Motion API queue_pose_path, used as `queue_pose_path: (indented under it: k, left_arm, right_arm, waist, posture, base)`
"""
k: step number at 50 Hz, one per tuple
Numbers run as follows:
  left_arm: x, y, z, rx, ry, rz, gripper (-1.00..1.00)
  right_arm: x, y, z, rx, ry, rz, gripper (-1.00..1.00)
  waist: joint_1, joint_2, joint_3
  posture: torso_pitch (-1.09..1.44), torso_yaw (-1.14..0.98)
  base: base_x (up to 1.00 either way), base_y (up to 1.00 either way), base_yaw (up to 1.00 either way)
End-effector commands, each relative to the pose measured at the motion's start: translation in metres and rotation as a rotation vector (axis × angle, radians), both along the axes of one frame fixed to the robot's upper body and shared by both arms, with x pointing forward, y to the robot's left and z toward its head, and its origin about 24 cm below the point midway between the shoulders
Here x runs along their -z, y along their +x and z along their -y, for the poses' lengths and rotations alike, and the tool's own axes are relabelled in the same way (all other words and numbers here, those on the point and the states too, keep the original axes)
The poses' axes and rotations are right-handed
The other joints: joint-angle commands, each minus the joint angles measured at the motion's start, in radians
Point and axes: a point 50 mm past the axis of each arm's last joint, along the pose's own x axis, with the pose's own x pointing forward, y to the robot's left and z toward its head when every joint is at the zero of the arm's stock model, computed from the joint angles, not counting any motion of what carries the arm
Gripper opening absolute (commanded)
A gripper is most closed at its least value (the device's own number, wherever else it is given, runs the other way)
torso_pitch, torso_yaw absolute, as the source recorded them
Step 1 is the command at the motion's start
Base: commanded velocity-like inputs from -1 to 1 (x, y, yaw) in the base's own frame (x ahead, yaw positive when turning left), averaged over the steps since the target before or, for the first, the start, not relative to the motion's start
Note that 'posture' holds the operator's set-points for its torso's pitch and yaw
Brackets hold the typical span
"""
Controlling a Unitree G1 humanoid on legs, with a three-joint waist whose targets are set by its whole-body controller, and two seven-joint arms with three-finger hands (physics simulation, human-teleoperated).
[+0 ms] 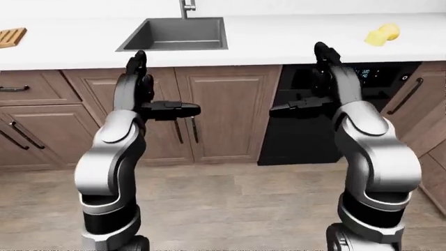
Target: Place the bread and cheese on the cutting board.
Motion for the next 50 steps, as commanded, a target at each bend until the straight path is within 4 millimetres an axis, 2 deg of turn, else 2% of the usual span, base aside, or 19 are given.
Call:
queue_pose_path:
  k: [1,6,14,15,18,21,24,28,32,35,37,38,39,40,41,43,46,48,50]
  left_arm:
    - [-0.021,-0.004,0.001,0.004,0.006,0.106,1.00]
    - [-0.024,-0.004,-0.001,-0.004,0.008,0.109,1.00]
    - [-0.028,-0.002,-0.002,-0.006,0.007,0.112,1.00]
    - [-0.030,-0.003,-0.003,-0.008,0.006,0.113,1.00]
    - [-0.028,-0.003,-0.003,-0.007,0.003,0.108,1.00]
    - [-0.029,-0.003,-0.002,-0.006,0.003,0.108,1.00]
    - [-0.028,-0.002,-0.003,-0.007,0.002,0.109,1.00]
    - [-0.030,-0.002,-0.002,-0.006,0.004,0.110,1.00]
    - [-0.030,-0.002,-0.002,-0.006,0.003,0.109,1.00]
    - [-0.030,-0.002,-0.003,-0.008,0.007,0.108,1.00]
    - [-0.029,-0.002,-0.004,-0.009,0.005,0.107,1.00]
    - [-0.029,-0.002,-0.003,-0.009,0.005,0.108,1.00]
    - [-0.029,-0.002,-0.003,-0.008,0.005,0.107,1.00]
    - [-0.028,-0.002,-0.003,-0.008,0.005,0.106,1.00]
    - [-0.029,-0.003,-0.002,-0.008,0.006,0.105,1.00]
    - [-0.027,-0.003,-0.002,-0.008,0.008,0.104,1.00]
    - [-0.027,-0.003,-0.002,-0.008,0.008,0.102,1.00]
    - [-0.026,-0.002,-0.002,-0.007,0.009,0.101,1.00]
    - [-0.026,-0.002,-0.002,-0.007,0.010,0.101,1.00]
  right_arm:
    - [-0.018,-0.004,-0.001,-0.006,-0.007,0.083,1.00]
    - [-0.029,-0.004,0.001,-0.004,-0.022,0.095,1.00]
    - [-0.031,-0.003,0.000,-0.009,-0.014,0.097,1.00]
    - [-0.030,-0.002,0.001,-0.008,-0.008,0.104,1.00]
    - [-0.030,-0.007,0.004,0.001,-0.006,0.098,1.00]
    - [-0.028,-0.005,0.005,0.002,-0.006,0.096,1.00]
    - [-0.030,-0.005,0.005,0.002,-0.006,0.098,1.00]
    - [-0.033,-0.006,0.006,0.003,-0.010,0.102,1.00]
    - [-0.033,-0.007,0.005,0.002,-0.009,0.102,1.00]
    - [-0.032,-0.007,0.005,0.002,-0.012,0.098,1.00]
    - [-0.031,-0.007,0.005,0.003,-0.012,0.096,1.00]
    - [-0.031,-0.007,0.004,0.003,-0.011,0.096,1.00]
    - [-0.031,-0.007,0.004,0.003,-0.012,0.095,1.00]
    - [-0.029,-0.007,0.006,0.005,-0.011,0.094,1.00]
    - [-0.028,-0.007,0.006,0.006,-0.011,0.093,1.00]
    - [-0.027,-0.008,0.005,0.002,-0.013,0.088,1.00]
    - [-0.029,-0.009,0.005,0.002,-0.011,0.091,1.00]
    - [-0.029,-0.009,0.005,0.002,-0.010,0.091,1.00]
    - [-0.029,-0.009,0.005,0.002,-0.009,0.090,1.00]
  waist:
    - [0.000,0.001,-0.027]
    - [-0.001,0.000,-0.025]
    - [-0.002,0.002,-0.025]
    - [-0.004,0.006,-0.052]
    - [-0.005,0.008,-0.032]
    - [-0.003,0.001,-0.023]
    - [-0.002,-0.034,-0.020]
    - [-0.001,-0.031,-0.023]
    - [0.002,-0.010,-0.017]
    - [-0.003,0.019,-0.011]
    - [-0.010,0.060,-0.016]
    - [-0.012,0.095,-0.029]
    - [-0.001,0.051,-0.020]
    - [-0.009,0.072,-0.020]
    - [-0.005,0.070,-0.022]
    - [-0.004,0.060,-0.030]
    - [0.000,0.030,-0.020]
    - [0.003,0.000,-0.017]
    - [0.007,-0.056,-0.031]
  posture:
    - [0.00,0.00]
    - [0.00,0.00]
    - [0.00,0.00]
    - [0.00,0.00]
    - [0.00,0.00]
    - [0.00,0.00]
    - [0.00,0.00]
    - [0.00,0.00]
    - [0.00,0.00]
    - [0.00,0.00]
    - [0.00,0.00]
    - [0.00,0.00]
    - [0.00,0.00]
    - [0.00,0.00]
    - [0.00,0.00]
    - [0.00,0.00]
    - [0.00,0.00]
    - [0.00,0.00]
    - [0.00,0.00]
  base:
    - [0.00,0.00,0.00]
    - [0.00,0.00,0.00]
    - [0.00,0.00,0.00]
    - [0.07,0.00,0.00]
    - [0.10,-0.03,0.00]
    - [0.14,-0.09,0.00]
    - [0.15,-0.10,0.00]
    - [0.15,-0.10,0.00]
    - [0.15,-0.10,0.00]
    - [0.15,-0.10,0.00]
    - [0.16,-0.11,0.00]
    - [0.15,-0.10,0.00]
    - [0.15,-0.10,0.00]
    - [0.15,-0.09,0.00]
    - [0.15,-0.09,0.00]
    - [0.15,-0.08,0.00]
    - [0.15,-0.05,0.00]
    - [0.14,-0.04,0.00]
    - [0.15,-0.05,0.00]
